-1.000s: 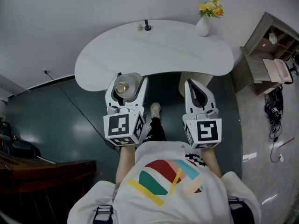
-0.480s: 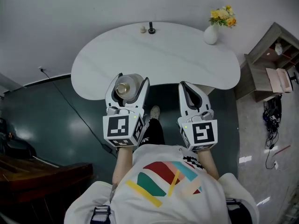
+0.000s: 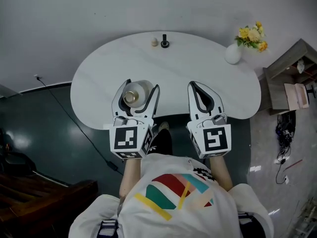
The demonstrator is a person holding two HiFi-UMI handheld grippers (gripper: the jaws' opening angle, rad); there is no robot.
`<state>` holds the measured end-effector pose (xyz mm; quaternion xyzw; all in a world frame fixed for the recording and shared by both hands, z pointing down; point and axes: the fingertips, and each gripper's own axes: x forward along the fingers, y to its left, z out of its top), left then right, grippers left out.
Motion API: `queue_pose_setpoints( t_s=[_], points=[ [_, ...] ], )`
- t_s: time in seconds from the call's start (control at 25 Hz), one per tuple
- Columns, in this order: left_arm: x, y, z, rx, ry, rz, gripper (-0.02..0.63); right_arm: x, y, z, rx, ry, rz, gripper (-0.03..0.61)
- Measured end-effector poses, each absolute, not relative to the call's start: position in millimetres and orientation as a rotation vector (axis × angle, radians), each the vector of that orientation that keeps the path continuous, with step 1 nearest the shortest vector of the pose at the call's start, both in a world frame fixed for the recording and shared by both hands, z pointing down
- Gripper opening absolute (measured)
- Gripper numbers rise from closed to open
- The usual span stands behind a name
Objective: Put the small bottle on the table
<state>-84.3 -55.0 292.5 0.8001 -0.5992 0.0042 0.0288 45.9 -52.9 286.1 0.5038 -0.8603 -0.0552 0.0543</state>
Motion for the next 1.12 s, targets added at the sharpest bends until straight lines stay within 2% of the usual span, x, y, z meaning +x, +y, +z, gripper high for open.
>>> queue_pose_setpoints(
  t_s=[0.56,1.12],
  points=[
    [-126.1,-219.9,275.1,2.513,-1.775,0.038,0.344,0.5,-201.1,275.4,1.561,-2.544,-0.071,0.011],
    [-126.0,-250.4,284.7,2.460,-1.800,0.092,0.344,-2.6,-249.1,283.9,1.517,-2.584,-0.013,0.011]
  ],
)
